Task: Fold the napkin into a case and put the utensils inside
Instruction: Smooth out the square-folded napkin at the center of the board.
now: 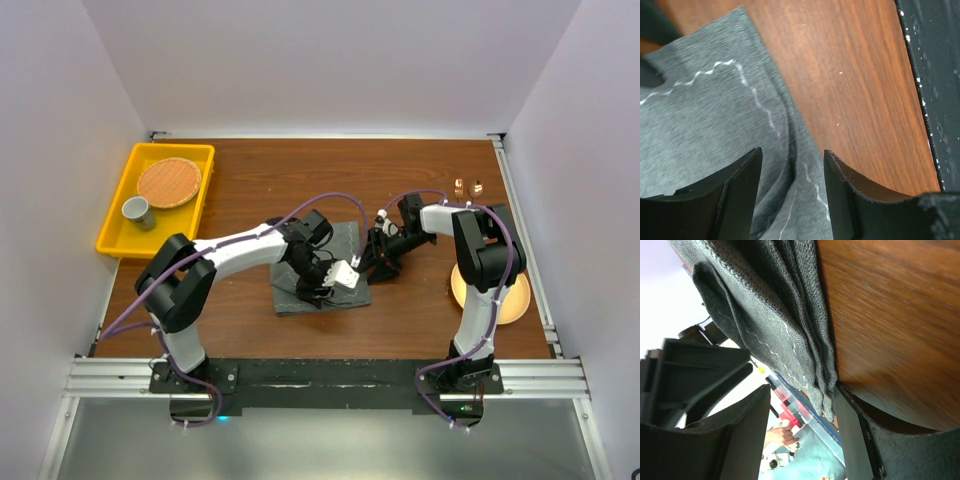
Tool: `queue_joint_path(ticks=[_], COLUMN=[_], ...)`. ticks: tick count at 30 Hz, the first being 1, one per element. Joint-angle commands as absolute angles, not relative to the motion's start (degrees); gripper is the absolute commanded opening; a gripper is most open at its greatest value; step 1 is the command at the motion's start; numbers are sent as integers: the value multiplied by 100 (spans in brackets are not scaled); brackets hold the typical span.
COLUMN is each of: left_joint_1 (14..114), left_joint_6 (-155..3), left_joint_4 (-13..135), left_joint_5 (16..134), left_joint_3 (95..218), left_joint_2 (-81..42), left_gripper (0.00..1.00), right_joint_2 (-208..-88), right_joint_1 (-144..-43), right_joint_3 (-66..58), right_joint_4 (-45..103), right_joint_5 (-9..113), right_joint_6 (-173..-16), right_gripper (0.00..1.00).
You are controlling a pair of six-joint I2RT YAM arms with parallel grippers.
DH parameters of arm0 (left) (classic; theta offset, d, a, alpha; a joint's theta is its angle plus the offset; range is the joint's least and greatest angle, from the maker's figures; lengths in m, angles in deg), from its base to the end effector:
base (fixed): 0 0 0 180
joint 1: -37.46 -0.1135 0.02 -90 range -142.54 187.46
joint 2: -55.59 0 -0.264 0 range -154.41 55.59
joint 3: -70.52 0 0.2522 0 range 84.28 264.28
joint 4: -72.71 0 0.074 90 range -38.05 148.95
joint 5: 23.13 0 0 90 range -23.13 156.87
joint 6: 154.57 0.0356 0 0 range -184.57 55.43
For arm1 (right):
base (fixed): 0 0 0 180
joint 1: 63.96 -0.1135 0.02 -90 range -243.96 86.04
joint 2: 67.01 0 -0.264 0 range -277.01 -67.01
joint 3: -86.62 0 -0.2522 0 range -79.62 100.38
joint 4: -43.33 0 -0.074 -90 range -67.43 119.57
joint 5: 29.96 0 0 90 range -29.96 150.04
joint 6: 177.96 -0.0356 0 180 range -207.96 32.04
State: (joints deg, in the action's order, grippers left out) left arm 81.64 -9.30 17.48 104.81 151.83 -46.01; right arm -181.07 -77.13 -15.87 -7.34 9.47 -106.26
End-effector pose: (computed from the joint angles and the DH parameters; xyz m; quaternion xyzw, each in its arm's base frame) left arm 0.2251 -0.2493 0.1858 0.7422 0.5752 -0.3095 0.1498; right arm 0.3198 0.1031 0.1079 -0.0301 -0.9035 -0.4169 0.0947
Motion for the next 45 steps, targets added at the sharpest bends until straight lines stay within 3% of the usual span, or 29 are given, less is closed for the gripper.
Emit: queue_joint_path(ticks=[1,9,12,15,27,29,30,33,38,45], left_joint_1=[8316,8360,8360,8352,8264,8255,8255,8176,7412,6911], left_joint_6=[-805,-1094,-1296,-1472,-1561,-1430,-1412,-1491,-1876,-2106], left_joint_4=[2072,2905,3274,3556,3523,3208,3058,2434,1975,2115], left_joint_5=[10406,9958,9729,9545,9692,9824,9964,10315,10809,10415], left_joint_3=[15012,14660,14537,14475,14502,14527,14641,15027,15590,15697], left_joint_2=[-4592,-4478,-4294,-4153,-4091,-4108,-4135,-4152,-4205,-4670], left_gripper=[55,30,7,0,0,20,40,53,53,51], right_joint_2=[-18241,-18232,-18232,-18224,-18224,-18241,-18232,-18250,-18276,-18373], right_joint_1=[-7741,-7750,-7741,-7750,-7750,-7741,-7750,-7750,-7759,-7750], right_joint_3=[-1475,-1440,-1431,-1440,-1458,-1458,-1458,-1449,-1449,-1379], right_joint_4=[-533,-577,-585,-594,-550,-550,-559,-577,-585,-638], right_joint_5=[1355,1337,1328,1328,1319,1354,1363,1425,1478,1565], right_joint_6=[-10448,-10422,-10413,-10422,-10448,-10439,-10430,-10395,-10378,-10360], right_gripper=[58,58,58,58,58,58,57,56,54,48])
